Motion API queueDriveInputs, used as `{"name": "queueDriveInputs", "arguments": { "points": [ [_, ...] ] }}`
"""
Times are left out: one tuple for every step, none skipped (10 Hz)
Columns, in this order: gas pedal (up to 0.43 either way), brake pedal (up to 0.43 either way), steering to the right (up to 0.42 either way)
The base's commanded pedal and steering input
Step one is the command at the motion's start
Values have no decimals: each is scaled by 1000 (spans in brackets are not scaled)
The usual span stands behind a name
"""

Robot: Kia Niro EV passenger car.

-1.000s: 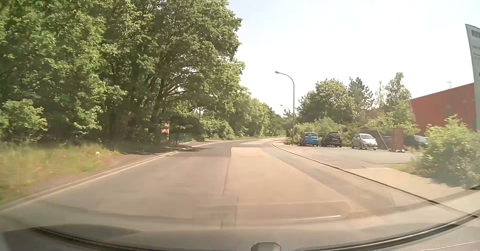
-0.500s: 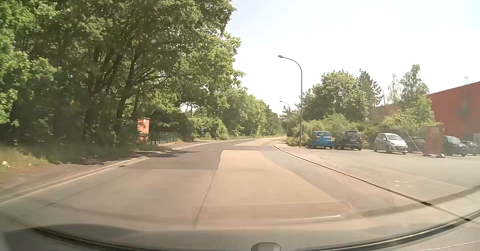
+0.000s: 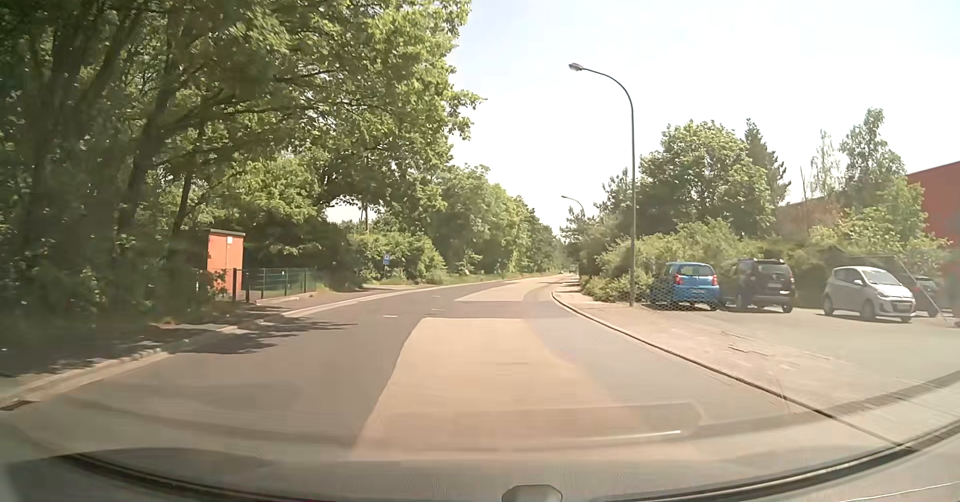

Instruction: Follow the waypoints while adhering to traffic rules and regulations

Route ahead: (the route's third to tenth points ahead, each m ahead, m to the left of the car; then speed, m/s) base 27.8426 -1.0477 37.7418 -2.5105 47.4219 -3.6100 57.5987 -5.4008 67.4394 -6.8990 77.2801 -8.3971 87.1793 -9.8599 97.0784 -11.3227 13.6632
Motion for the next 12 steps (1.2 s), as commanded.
{"name": "queueDriveInputs", "arguments": {
  "points": [
    [110, 0, 11],
    [110, 0, 13],
    [110, 0, 14],
    [110, 0, 14],
    [110, 0, 14],
    [118, 0, 14],
    [118, 0, 17],
    [118, 0, 19],
    [118, 0, 21],
    [130, 0, 21],
    [138, 0, 21],
    [150, 0, 21]
  ]
}}
